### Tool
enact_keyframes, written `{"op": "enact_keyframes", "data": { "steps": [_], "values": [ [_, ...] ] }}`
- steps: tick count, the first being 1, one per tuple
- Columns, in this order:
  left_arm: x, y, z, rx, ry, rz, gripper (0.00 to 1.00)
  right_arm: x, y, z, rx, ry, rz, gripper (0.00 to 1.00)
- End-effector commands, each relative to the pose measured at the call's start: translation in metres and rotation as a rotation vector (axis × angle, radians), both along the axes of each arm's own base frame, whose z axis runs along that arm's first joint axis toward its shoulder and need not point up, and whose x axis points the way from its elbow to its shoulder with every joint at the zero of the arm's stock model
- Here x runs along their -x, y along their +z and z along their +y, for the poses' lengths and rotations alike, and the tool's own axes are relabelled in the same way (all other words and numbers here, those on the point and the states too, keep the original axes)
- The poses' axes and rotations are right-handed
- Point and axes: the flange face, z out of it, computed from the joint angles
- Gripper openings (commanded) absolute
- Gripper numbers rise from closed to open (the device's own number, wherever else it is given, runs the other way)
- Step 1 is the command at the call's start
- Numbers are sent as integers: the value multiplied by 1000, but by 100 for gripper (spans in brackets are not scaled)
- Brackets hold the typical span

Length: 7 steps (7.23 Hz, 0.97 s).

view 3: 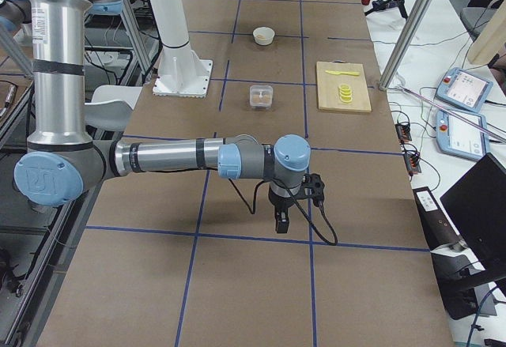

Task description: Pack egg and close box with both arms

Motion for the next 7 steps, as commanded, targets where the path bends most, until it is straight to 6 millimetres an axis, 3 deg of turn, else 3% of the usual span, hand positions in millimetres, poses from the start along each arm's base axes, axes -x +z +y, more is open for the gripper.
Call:
{"op": "enact_keyframes", "data": {
  "steps": [1,2,3,4,5,6,7],
  "values": [
    [1,-6,2,-45,1,1,100,0,-3,0,-3,1,-7,100],
    [-6,-10,-1,-97,13,9,100,1,-4,0,-3,2,-10,100],
    [-36,-25,-6,-175,71,18,100,1,-4,0,7,13,-9,100],
    [-92,-34,-5,-198,170,30,100,1,-4,0,7,14,-8,100],
    [-130,-56,0,-231,231,46,100,2,-5,0,4,13,-10,100],
    [-180,-93,15,-238,260,76,100,2,-6,-1,0,11,-10,100],
    [-231,-115,29,-280,320,116,100,3,-6,-2,-21,12,-13,100]
  ]
}}
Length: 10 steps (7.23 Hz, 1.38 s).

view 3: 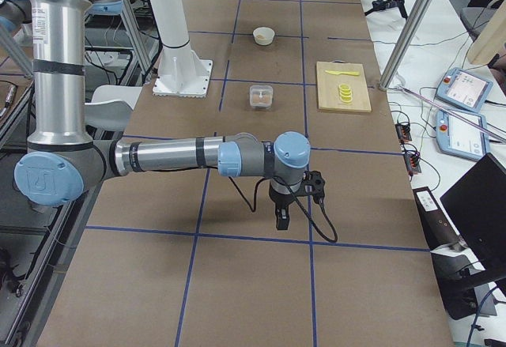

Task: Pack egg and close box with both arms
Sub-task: 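Move the left gripper over the white bowl and lower toward the egg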

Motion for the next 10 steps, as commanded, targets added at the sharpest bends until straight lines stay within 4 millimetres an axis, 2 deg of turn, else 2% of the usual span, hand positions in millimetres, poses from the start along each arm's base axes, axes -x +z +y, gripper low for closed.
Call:
{"op": "enact_keyframes", "data": {
  "steps": [1,2,3,4,5,7,10],
  "values": [
    [-81,-41,25,-86,105,72,100,1,0,-2,-34,1,-5,100],
    [-98,-46,32,-119,139,93,100,1,-1,-2,-37,0,-6,100],
    [-125,-53,42,-132,185,104,100,3,-1,-2,-37,-3,-7,100],
    [-160,-70,52,-142,234,120,100,5,0,-2,-39,-9,-7,100],
    [-178,-78,55,-136,251,129,96,6,2,-3,-58,-11,-7,100],
    [-198,-77,68,-128,291,131,85,12,10,-3,-49,-24,-5,100],
    [-208,-74,73,-120,310,129,72,15,12,-3,-45,-30,-5,100]
  ]
}}
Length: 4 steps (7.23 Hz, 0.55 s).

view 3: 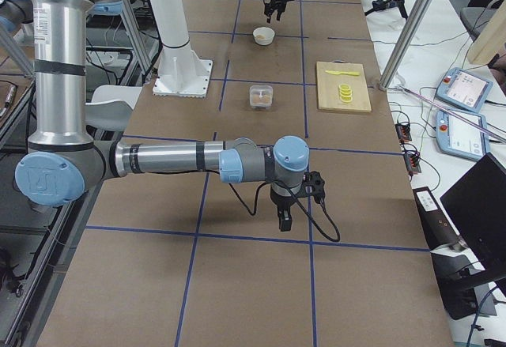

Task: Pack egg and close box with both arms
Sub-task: 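Move the left gripper over the white bowl and lower toward the egg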

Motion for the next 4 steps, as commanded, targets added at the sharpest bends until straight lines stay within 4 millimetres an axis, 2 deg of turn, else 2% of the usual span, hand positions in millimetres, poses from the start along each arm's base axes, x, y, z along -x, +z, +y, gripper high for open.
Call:
{"op": "enact_keyframes", "data": {
  "steps": [1,4],
  "values": [
    [-10,4,5,7,20,-5,72,1,2,0,4,-2,0,100],
    [-40,0,21,54,41,-10,72,2,4,0,8,-5,2,100]
  ]
}}
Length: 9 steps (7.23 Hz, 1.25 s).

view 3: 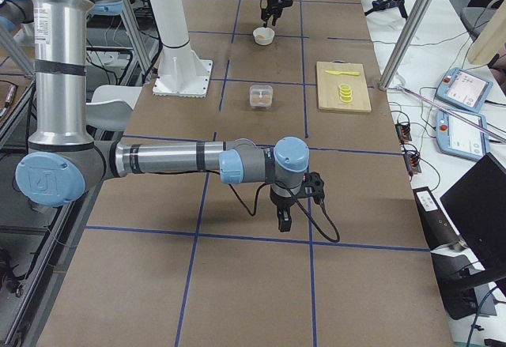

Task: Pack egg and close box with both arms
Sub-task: 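Move the left gripper over the white bowl and lower toward the egg, then close the left gripper on the brown egg inside the bowl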

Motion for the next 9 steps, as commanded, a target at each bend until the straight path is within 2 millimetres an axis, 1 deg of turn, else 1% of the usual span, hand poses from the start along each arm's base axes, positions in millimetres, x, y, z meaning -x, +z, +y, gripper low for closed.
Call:
{"op": "enact_keyframes", "data": {
  "steps": [1,4,8,9],
  "values": [
    [-15,-4,9,26,9,-2,72,1,3,0,5,-4,2,100],
    [-22,7,10,39,18,-17,72,3,4,0,8,-6,2,100],
    [-25,7,9,42,20,-18,72,3,2,-1,3,-6,2,100],
    [-30,10,10,47,28,-22,72,3,3,-1,5,-6,2,100]
  ]
}}
